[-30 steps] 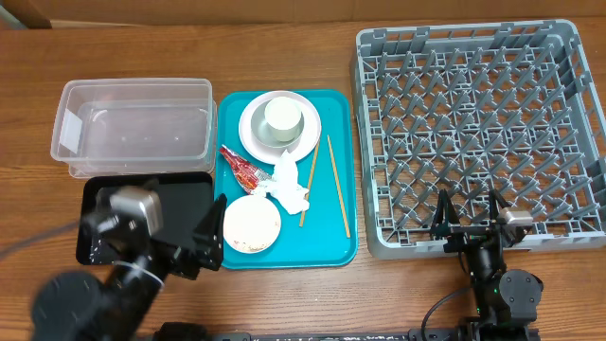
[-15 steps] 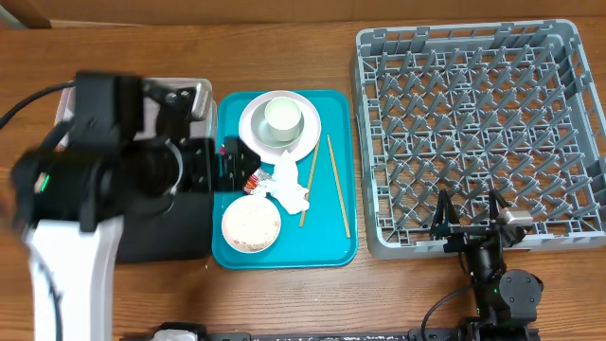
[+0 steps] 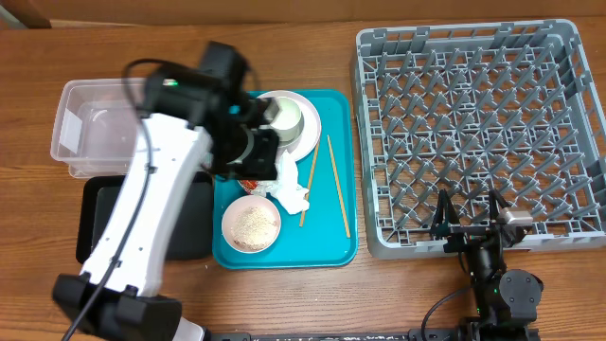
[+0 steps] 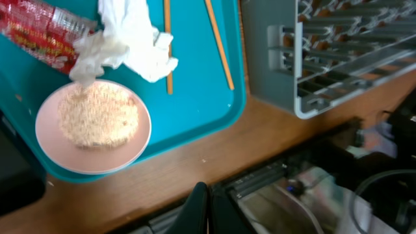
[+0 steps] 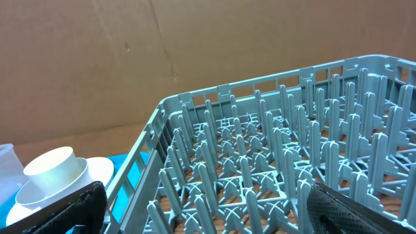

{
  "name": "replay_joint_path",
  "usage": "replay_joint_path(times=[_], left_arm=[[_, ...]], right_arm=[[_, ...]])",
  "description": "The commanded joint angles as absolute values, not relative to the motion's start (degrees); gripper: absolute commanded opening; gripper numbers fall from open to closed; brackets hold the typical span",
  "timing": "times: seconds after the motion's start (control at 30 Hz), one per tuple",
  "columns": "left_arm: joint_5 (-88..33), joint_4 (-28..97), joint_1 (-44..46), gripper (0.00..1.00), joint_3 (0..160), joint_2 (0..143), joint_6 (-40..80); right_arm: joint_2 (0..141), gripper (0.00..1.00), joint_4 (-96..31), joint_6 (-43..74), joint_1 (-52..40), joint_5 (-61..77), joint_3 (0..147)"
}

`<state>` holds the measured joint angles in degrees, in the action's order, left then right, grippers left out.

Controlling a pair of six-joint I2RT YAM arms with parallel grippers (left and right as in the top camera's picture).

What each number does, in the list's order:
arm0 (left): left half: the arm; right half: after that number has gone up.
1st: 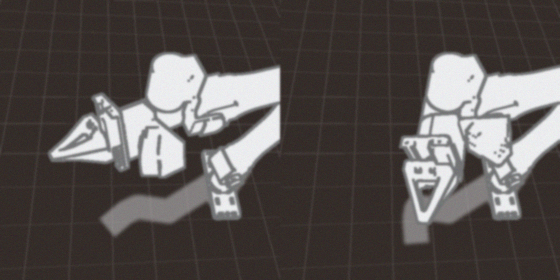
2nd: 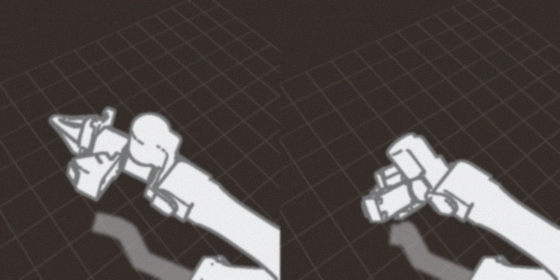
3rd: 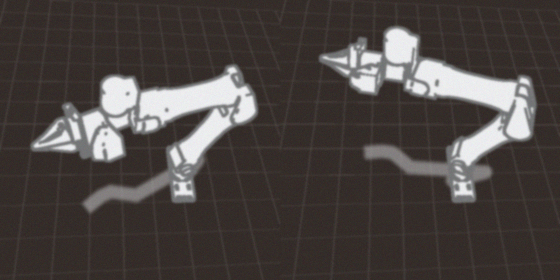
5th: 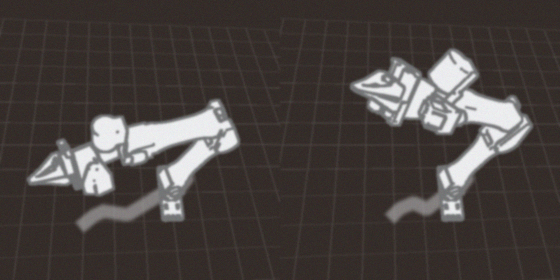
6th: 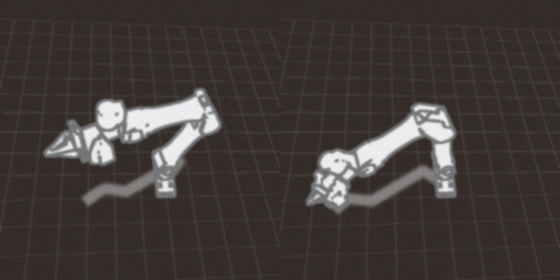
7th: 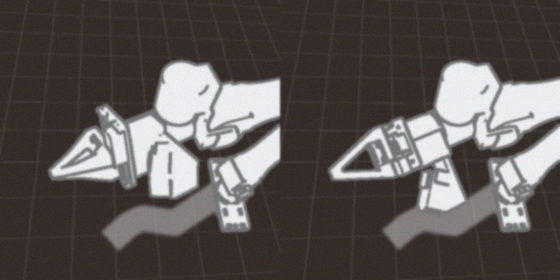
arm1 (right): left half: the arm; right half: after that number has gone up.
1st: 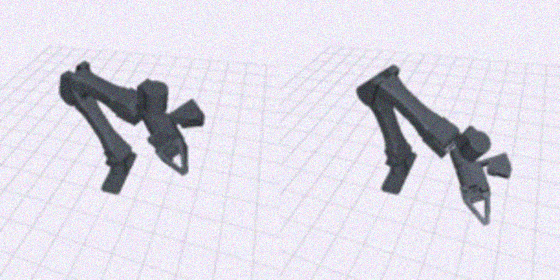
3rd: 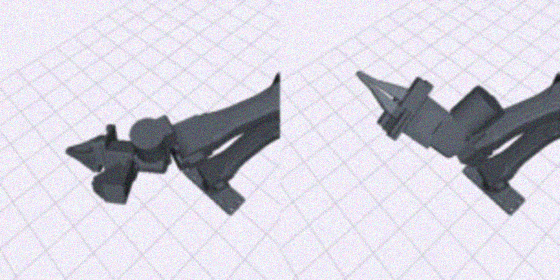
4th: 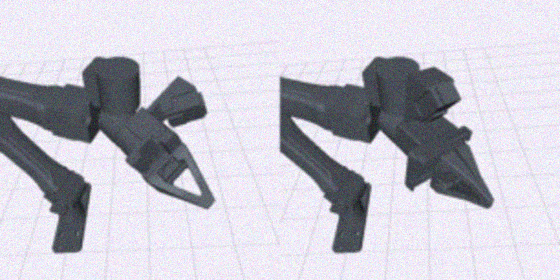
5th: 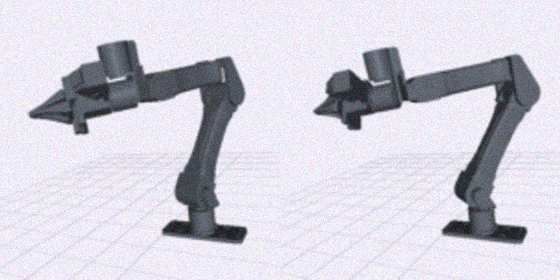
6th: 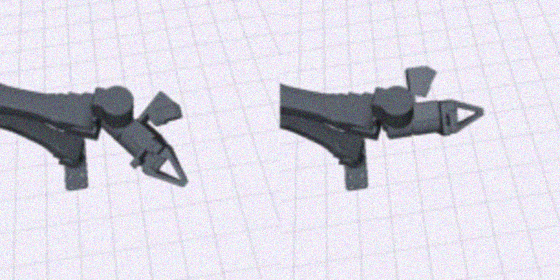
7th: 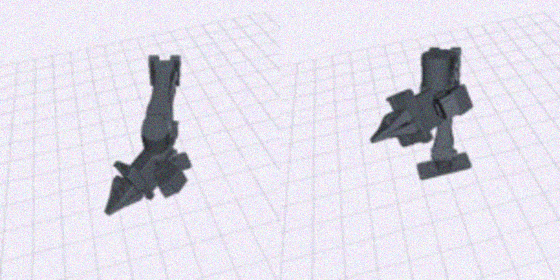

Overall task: Sort waste into correct bins and load items into the dishwasher
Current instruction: 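Move the left gripper over the teal tray and grasp the white tissue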

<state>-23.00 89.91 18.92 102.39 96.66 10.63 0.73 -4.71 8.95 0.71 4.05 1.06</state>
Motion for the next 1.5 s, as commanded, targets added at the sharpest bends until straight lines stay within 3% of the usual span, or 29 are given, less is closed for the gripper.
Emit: replay_joint_path(times=[0.0,0.03,0.1,0.13,0.17,0.27,0.4,0.8,1.17,1.47], left_arm=[[-11.57,87.39,25.15,0.04,103.22,98.28,18.06],[-8.16,86.59,26.72,0.04,103.22,98.96,20.47],[-2.76,85.80,29.23,0.15,103.22,100.14,25.12],[-0.69,85.52,30.37,0.26,103.22,100.86,27.31],[0.71,85.34,31.27,0.45,103.22,101.58,28.93],[2.11,84.58,33.50,0.66,103.22,104.73,32.01],[2.13,84.03,35.00,0.84,103.22,109.82,32.38],[3.57,83.24,33.32,0.83,103.22,124.05,32.42],[3.07,83.05,28.77,0.91,103.24,124.03,35.24],[9.30,82.28,32.93,0.91,103.22,124.07,39.24]], right_arm=[[0.16,1.00,-4.43,8.51,0.75,3.97,0.45],[0.16,1.00,-4.43,8.54,0.75,3.97,0.45],[0.16,1.00,-4.43,8.51,0.75,3.97,0.45],[0.16,1.00,-4.43,8.51,0.75,3.97,0.45],[0.16,1.00,-4.43,8.51,0.75,3.97,0.45],[0.16,1.00,-4.43,8.51,0.75,3.97,0.45],[0.16,1.00,-4.43,8.51,0.75,3.97,0.45],[0.16,1.00,-4.43,8.51,0.75,3.97,0.45],[0.16,1.00,-4.43,8.51,0.78,3.97,0.45],[0.16,1.00,-4.43,8.51,0.75,3.97,0.45]])
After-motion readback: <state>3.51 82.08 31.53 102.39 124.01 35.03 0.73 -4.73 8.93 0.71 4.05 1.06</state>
